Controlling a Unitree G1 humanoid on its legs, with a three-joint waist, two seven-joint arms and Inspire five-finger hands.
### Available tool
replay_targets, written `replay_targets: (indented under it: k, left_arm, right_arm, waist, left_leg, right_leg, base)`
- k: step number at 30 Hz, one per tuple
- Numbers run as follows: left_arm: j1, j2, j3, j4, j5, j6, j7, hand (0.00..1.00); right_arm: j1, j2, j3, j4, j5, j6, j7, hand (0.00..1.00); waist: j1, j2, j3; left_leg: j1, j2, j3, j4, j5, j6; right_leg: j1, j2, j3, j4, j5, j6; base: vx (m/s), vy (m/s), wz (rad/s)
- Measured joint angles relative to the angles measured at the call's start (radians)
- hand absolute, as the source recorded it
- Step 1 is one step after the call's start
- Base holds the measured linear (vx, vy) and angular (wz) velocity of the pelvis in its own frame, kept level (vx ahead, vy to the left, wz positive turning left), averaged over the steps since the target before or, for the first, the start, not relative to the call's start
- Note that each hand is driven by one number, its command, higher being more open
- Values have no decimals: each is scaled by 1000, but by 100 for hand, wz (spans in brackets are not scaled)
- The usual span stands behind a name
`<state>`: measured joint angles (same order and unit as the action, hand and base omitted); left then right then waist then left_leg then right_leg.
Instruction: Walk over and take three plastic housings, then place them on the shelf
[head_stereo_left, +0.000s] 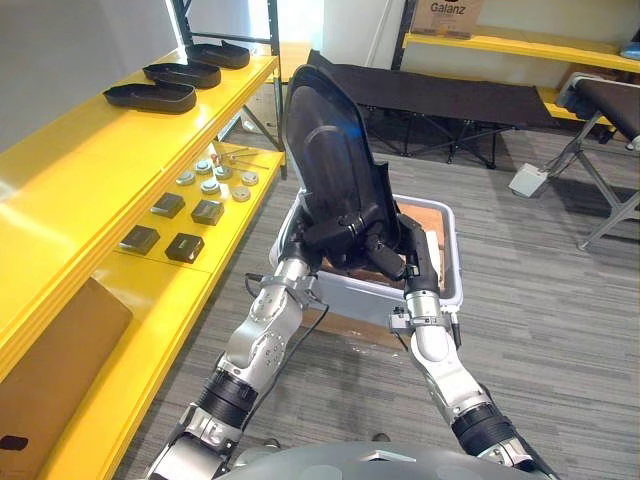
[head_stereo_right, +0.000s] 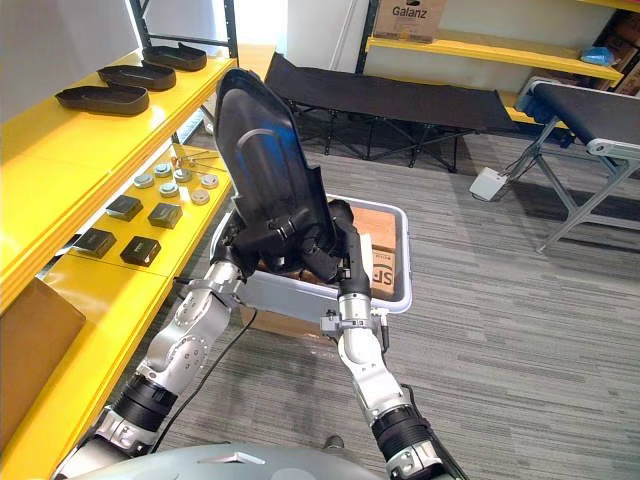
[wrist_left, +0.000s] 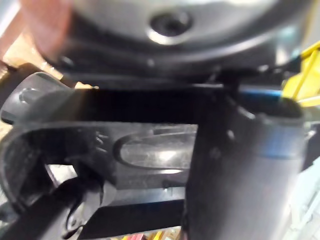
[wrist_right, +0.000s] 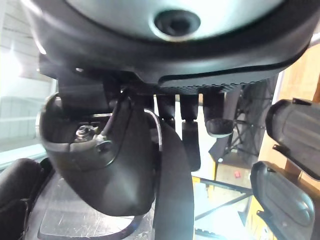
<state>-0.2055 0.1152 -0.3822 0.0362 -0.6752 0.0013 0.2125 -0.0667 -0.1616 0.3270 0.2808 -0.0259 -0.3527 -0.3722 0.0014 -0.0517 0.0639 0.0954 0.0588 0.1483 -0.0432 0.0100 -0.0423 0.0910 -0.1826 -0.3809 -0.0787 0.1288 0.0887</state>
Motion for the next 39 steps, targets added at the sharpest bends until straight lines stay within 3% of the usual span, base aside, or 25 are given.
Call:
replay_targets:
  k: [11, 16, 21, 22, 27, 33, 39]
  left_arm:
    - [19, 2, 8, 52, -133, -6, -48, 0]
    - [20, 4, 16, 93, -151, -57, -47, 0]
    - [24, 8, 15, 85, -108, -116, -50, 0]
    - [36, 8, 18, 72, -100, -122, -50, 0]
    - [92, 0, 40, 17, -4, -133, -50, 0]
    - [145, 0, 62, -129, 211, -155, -24, 0]
    - [170, 2, 124, -268, 388, -204, 40, 0]
  right_arm:
    - [18, -4, 0, 0, 1, -8, 11, 0]
    - [29, -22, 25, -23, -5, -51, 12, 0]
    - [32, -10, 26, -48, -3, -55, 11, 0]
    - [34, -9, 28, -51, -3, -59, 12, 100]
    - [63, -9, 39, -59, -47, -83, 17, 100]
    - [102, -6, 64, -145, -46, -66, 43, 100]
    - [126, -29, -27, -292, 4, -44, 144, 100]
  waist:
    - [-1, -4, 2]
    - [-2, -7, 3]
    - [-2, -8, 4]
    - [-5, -8, 4]
    - [-9, -7, 4]
    - [-10, -4, 4]
    - [-12, 6, 4]
  left_leg:
    - [3, 0, 2, -4, 1, 1]
    - [3, 1, 2, -4, 1, 1]
    - [3, 0, 2, -5, 0, -2]
    - [4, 0, 3, -8, -3, -7]
    - [15, 3, 11, -16, -4, -10]
    - [17, 5, 20, -16, -7, -13]
    - [25, 5, 37, -14, -13, -13]
  right_leg:
    - [0, 0, 3, 0, 0, 0]
    - [0, 1, 4, 0, 0, 0]
    - [0, 1, 3, 0, 0, 0]
    - [-1, 2, 3, 0, 0, 0]
    - [-2, 8, 8, 0, -2, -2]
    - [-3, 10, 14, 0, -5, -6]
    - [-3, 12, 30, 0, -6, -5]
  base:
    - [0, 0, 0]
    - [0, 0, 0]
    - [0, 0, 0]
    - [0, 0, 0]
    - [0, 0, -5]
    - [0, 0, -3]
    - [-13, 5, -8]
